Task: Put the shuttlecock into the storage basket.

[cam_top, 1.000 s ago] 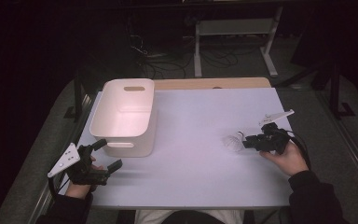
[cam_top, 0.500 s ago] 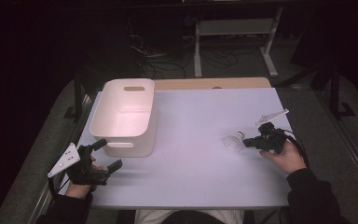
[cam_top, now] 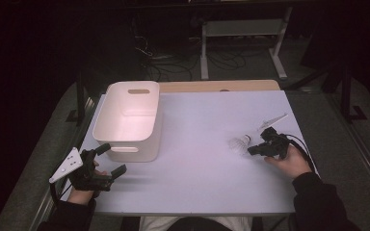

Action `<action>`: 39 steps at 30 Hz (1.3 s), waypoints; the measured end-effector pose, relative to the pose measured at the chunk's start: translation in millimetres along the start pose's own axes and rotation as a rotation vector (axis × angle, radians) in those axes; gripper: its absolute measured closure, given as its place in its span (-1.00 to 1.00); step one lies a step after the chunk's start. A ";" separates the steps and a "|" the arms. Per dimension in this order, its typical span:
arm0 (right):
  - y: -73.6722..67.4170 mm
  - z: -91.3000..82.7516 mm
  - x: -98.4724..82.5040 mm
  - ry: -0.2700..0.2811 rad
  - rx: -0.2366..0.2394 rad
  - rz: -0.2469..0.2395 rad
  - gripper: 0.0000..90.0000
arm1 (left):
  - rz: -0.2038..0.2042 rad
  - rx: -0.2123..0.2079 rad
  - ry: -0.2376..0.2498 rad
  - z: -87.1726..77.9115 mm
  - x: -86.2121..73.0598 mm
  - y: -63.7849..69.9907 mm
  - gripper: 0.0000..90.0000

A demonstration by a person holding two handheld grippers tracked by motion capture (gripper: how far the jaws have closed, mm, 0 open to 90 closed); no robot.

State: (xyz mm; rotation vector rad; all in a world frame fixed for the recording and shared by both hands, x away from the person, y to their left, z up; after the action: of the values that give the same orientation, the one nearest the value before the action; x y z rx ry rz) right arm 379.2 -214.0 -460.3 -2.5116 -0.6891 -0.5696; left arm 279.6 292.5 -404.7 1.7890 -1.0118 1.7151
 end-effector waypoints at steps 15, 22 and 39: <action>-5.4 11.4 9.4 -0.002 0.010 -0.010 0.98 | 0.000 -0.003 0.002 0.3 0.0 0.2 -1.00; -12.2 12.6 26.8 0.006 0.011 -0.037 0.98 | 0.000 -0.004 0.002 0.1 0.1 0.2 -1.00; -15.8 19.7 54.9 -0.013 0.001 -0.064 0.98 | 0.000 -0.005 0.004 0.1 0.1 0.2 -1.00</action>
State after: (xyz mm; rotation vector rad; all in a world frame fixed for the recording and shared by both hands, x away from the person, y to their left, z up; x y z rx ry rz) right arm 418.8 -171.6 -443.5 -2.5022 -0.7770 -0.5761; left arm 279.5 292.3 -404.7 1.7818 -1.0139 1.7136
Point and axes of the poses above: each handheld gripper's, and its own axes: z roughly forward along the jaws, x roughly out of its top, y roughly to its right, the point moved 4 cm from there along z, roughly forward along the jaws, and after that the axes turned 14 degrees about z, right-handed, at the moved point
